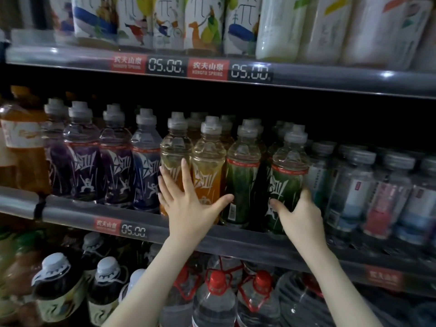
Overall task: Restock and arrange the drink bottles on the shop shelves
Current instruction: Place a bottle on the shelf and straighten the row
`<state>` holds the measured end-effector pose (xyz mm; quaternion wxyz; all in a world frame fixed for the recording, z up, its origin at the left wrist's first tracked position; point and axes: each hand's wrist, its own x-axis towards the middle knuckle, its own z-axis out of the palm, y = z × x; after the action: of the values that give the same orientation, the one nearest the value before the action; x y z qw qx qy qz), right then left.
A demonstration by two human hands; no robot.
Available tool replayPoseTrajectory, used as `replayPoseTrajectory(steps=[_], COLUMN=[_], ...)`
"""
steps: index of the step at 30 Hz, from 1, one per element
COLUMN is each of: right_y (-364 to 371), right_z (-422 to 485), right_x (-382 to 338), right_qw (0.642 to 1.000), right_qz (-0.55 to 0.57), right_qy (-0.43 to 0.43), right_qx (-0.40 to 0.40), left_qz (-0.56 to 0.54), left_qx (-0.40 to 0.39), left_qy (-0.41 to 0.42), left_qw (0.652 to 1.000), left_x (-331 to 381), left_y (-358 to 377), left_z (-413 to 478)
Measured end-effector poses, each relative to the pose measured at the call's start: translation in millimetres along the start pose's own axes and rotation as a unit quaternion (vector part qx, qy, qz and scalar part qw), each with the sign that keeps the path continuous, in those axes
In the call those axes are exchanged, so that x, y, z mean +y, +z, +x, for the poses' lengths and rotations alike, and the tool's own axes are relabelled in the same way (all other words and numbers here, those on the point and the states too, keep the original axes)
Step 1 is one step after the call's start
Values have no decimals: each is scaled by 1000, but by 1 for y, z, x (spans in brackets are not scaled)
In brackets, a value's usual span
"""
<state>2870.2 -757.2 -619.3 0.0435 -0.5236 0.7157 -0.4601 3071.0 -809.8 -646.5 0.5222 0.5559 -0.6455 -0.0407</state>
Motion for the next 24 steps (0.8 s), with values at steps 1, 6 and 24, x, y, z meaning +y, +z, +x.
replayPoseTrajectory(steps=[1,6,24], right_y=[1,9,33], right_z=[1,1,-24], right_x=[0,-3,-12], right_qw=[1000,997,945], right_qz=[3,49,-104], right_qy=[-2,-41,-241], right_qx=[-8,-51,196], left_qz=[18,72,13], left_qx=[8,58,52], left_qy=[-8,-10,-38], left_qw=[1000,996,998], left_x=[2,3,9], left_y=[4,19,18], left_z=[1,3,-4])
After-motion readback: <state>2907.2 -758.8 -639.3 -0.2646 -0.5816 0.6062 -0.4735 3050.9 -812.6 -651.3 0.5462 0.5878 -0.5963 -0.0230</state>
